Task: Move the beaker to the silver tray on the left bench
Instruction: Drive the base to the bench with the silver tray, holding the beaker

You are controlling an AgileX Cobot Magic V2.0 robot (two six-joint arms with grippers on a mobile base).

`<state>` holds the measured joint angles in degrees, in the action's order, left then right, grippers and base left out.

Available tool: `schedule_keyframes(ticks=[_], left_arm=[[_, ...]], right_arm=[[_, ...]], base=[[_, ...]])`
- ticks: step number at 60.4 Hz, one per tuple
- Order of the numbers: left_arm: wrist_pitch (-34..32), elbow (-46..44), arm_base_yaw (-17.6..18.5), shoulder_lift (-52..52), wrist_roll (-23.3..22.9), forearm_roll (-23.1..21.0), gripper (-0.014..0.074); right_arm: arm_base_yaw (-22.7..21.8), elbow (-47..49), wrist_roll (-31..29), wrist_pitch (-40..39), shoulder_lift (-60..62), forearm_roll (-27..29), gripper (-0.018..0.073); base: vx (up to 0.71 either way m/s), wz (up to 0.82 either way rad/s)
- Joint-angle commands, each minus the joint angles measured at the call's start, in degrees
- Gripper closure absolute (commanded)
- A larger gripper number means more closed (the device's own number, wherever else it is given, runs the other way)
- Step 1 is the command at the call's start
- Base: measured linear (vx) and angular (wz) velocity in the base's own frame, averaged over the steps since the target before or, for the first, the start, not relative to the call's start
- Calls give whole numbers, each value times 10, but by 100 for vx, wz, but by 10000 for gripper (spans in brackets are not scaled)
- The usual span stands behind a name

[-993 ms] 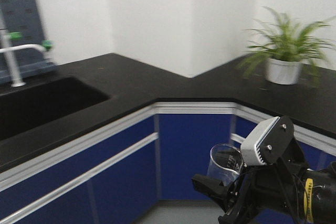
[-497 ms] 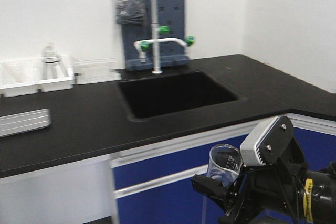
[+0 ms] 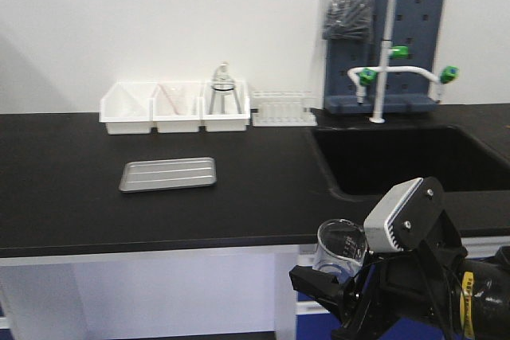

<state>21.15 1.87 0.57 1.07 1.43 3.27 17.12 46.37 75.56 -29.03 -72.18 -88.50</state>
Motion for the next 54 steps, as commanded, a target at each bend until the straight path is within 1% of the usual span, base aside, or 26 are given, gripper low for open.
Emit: schedule_keyframes(ticks=[1,28,54], left_arm=[[-47,11,3,4,-1,-2,595],[-47,11,3,4,-1,-2,595],[-47,11,3,4,-1,-2,595]], right_arm=[[-1,17,0,-5,15,21,571],[-1,17,0,-5,15,21,571],[-1,17,0,-5,15,21,571]], base=[[14,39],[19,28],[31,5]])
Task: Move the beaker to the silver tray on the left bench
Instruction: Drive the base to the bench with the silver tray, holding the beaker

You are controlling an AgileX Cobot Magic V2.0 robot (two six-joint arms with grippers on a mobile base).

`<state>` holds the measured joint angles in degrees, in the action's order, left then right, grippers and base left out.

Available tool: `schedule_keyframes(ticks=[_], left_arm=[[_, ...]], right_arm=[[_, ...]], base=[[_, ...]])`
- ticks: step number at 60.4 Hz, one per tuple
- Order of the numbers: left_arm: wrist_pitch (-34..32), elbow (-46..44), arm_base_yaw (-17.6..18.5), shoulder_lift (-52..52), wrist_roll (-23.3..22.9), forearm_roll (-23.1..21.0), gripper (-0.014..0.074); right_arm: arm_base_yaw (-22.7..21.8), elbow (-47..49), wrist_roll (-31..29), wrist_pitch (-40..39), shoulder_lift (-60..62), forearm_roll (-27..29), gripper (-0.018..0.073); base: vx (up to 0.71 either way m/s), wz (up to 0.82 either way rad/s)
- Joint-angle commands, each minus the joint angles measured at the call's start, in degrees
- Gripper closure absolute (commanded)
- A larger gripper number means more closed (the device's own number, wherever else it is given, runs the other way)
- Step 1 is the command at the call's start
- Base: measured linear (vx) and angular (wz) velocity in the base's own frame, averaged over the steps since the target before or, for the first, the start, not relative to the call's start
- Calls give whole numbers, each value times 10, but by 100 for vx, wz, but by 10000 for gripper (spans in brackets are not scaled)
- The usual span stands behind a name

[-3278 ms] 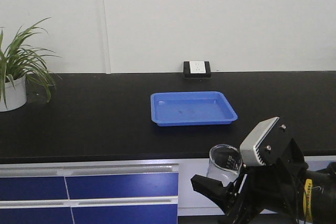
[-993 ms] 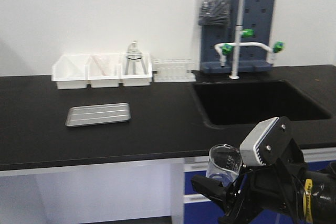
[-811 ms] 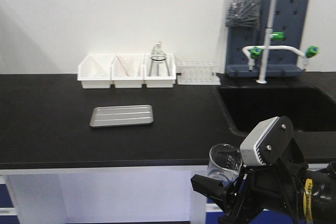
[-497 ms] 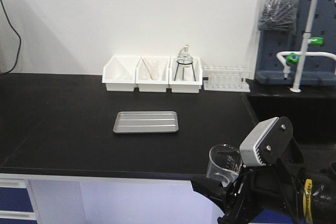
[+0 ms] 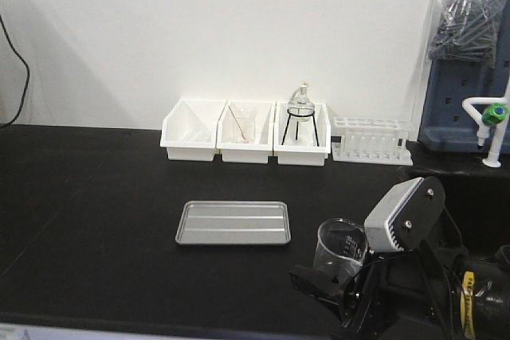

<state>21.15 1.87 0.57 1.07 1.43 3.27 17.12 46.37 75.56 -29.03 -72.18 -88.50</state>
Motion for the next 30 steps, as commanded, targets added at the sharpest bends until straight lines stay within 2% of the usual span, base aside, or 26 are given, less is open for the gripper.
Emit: schedule_keyframes(ticks=[1,30], left_arm=[[-47,11,3,4,-1,-2,595],[-47,11,3,4,-1,-2,595]], right_arm=[[-1,17,0,-5,15,21,571],[-1,17,0,-1,15,21,571]], base=[[34,1],[34,1]])
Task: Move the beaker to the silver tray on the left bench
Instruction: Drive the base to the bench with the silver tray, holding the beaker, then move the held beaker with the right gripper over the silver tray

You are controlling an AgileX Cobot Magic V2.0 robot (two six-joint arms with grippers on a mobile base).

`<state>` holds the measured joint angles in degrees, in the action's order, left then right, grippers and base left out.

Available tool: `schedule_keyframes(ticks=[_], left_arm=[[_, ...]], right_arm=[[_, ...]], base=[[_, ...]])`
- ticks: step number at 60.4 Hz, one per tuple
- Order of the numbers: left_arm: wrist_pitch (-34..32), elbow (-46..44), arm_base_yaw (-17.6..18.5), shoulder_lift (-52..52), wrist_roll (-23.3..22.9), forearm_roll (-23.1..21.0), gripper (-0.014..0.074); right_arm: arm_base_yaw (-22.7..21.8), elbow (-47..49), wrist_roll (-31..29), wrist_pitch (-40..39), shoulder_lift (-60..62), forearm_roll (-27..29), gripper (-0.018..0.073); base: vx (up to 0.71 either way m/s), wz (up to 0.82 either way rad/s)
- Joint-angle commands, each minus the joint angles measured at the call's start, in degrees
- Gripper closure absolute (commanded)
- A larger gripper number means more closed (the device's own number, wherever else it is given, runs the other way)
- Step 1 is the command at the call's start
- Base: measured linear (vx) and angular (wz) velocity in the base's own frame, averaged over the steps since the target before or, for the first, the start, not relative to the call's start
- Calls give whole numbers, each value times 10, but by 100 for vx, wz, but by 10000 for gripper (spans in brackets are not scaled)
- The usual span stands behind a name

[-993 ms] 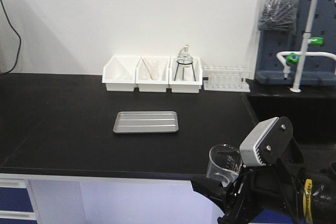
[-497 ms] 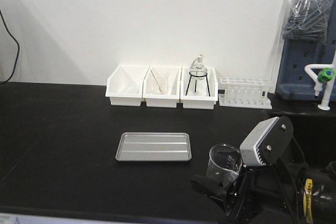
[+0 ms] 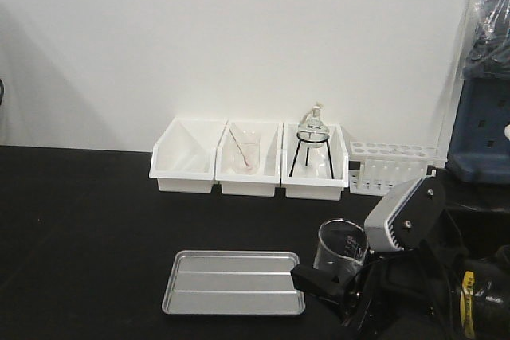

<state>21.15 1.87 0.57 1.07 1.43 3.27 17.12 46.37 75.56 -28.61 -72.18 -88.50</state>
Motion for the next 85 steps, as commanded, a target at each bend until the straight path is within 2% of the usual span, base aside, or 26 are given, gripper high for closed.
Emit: schedule_keyframes(ticks=[1,39,85], left_arm=[[-47,11,3,4,-1,-2,595],[-47,11,3,4,-1,-2,595],[-47,11,3,4,-1,-2,595]], right_arm=[[-1,17,0,-4,15,21,571],[-1,17,0,-5,15,21,571],[-1,17,0,-12,13,21,571]], base=[[30,0],[22,-4],[4,-2]])
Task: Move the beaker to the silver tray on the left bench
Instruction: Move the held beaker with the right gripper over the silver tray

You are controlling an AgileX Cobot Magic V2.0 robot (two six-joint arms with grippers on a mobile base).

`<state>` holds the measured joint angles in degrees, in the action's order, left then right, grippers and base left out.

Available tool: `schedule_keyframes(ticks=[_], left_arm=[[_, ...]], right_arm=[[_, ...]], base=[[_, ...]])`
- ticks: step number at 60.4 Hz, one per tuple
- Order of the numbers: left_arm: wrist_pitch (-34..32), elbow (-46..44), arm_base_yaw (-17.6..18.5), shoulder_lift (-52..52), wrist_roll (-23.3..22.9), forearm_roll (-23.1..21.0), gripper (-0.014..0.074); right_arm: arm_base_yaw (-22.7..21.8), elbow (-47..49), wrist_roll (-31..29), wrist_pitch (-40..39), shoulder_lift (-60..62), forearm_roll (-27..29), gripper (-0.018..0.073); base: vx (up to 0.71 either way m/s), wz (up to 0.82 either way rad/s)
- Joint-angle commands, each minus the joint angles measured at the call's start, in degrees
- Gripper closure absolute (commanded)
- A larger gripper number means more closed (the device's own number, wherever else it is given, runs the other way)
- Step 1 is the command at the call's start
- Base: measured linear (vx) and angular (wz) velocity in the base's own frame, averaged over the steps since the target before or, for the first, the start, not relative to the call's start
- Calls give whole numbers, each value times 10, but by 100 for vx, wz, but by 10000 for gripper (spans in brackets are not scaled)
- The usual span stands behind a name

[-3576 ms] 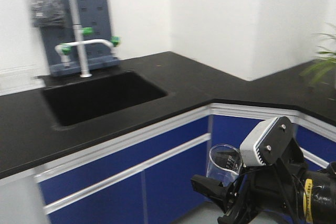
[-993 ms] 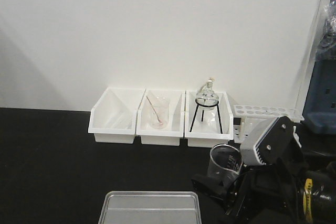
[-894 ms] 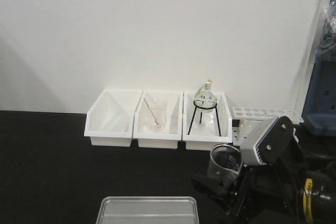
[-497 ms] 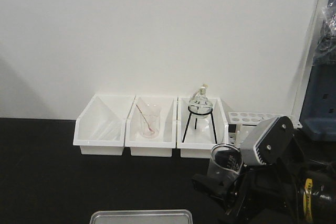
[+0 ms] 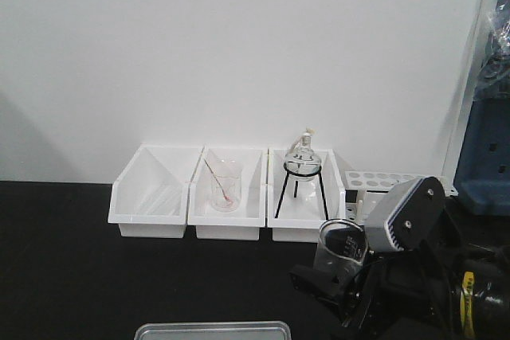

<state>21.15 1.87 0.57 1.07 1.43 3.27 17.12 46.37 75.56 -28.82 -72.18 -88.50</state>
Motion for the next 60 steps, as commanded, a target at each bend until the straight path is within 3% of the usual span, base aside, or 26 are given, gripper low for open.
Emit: schedule_keyframes(ticks=[1,11,28,35,41,48,60], left_arm=[[-47,11,3,4,-1,-2,595],[-47,11,3,4,-1,-2,595],[-47,11,3,4,-1,-2,595],[-47,11,3,4,-1,-2,595],[-47,11,3,4,-1,-2,595],[-47,11,3,4,-1,-2,595],[-47,11,3,4,-1,-2,595]], right_arm=[[-1,17,0,-10,12,21,571],[0,34,-42,-5,-40,51,571],[1,122,-65,-81,-191,95,571],[35,167,-79,-68,-253,96,571],[77,204,-125,-19,-299,99,571],[112,241,-142,28,-350,145,571],[120,277,-143,-9,-425,177,571]], base=[[0,0],[0,0],[0,0],[0,0],[0,0],[0,0],[0,0]])
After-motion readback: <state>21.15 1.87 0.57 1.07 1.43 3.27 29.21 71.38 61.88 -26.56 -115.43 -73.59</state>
